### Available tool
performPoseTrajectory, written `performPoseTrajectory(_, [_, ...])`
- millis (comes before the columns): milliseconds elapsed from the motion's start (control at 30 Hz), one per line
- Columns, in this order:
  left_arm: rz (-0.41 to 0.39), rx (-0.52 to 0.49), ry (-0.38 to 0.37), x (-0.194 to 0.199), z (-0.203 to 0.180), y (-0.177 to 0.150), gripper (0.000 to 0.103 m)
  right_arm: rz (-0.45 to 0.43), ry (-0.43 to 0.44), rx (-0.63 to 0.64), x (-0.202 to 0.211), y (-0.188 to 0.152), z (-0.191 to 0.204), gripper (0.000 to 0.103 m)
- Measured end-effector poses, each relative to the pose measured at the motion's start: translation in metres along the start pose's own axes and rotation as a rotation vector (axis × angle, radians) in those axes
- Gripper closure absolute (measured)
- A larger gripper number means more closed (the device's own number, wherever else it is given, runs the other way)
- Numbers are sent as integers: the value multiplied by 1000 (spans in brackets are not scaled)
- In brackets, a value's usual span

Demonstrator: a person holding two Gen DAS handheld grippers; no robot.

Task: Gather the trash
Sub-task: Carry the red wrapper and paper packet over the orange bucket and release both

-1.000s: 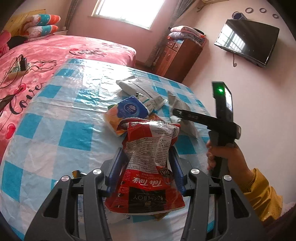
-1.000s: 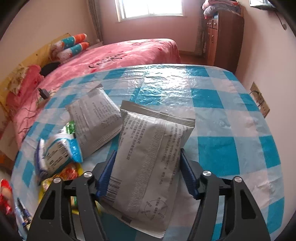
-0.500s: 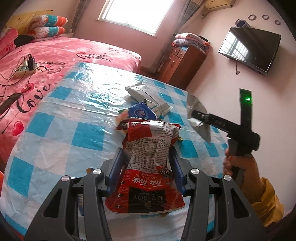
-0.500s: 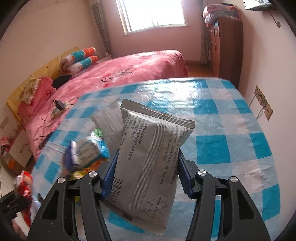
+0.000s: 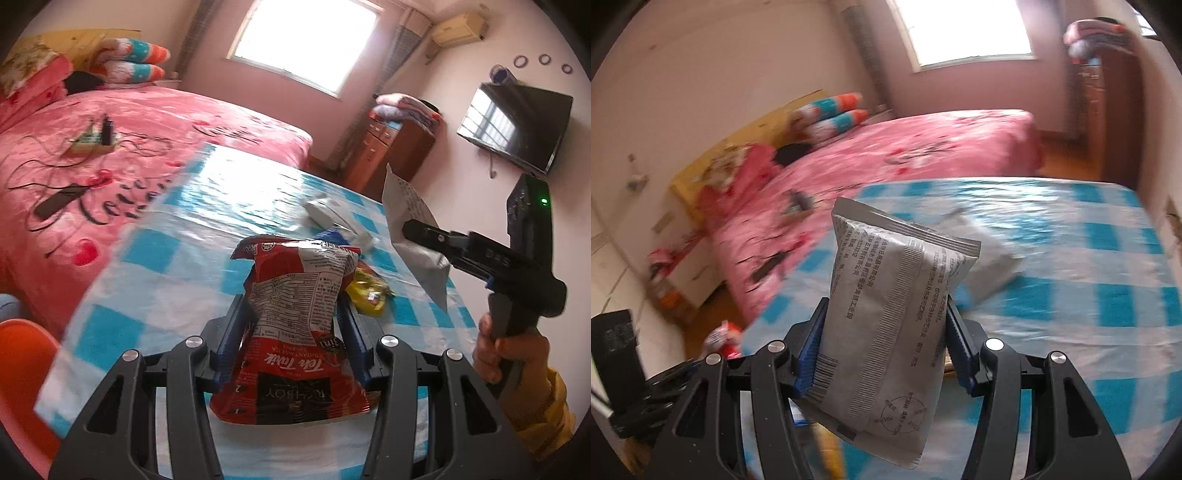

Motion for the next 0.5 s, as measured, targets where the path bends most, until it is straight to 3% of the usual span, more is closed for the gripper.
performPoseTrajectory(233, [-53, 89, 147, 43, 67, -6, 52, 104, 210, 116, -37, -16, 102, 44])
performPoseTrajectory(500, [-89, 251, 355, 91, 165, -28, 52, 235, 379, 264, -76, -48, 213, 44])
Point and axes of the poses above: each gripper's, at about its wrist camera, not at the fingertips, and x roughly against the way its jaws point, z to its left, y to its top, the point moved 5 cm from there along -x, roughly the way its jaws point
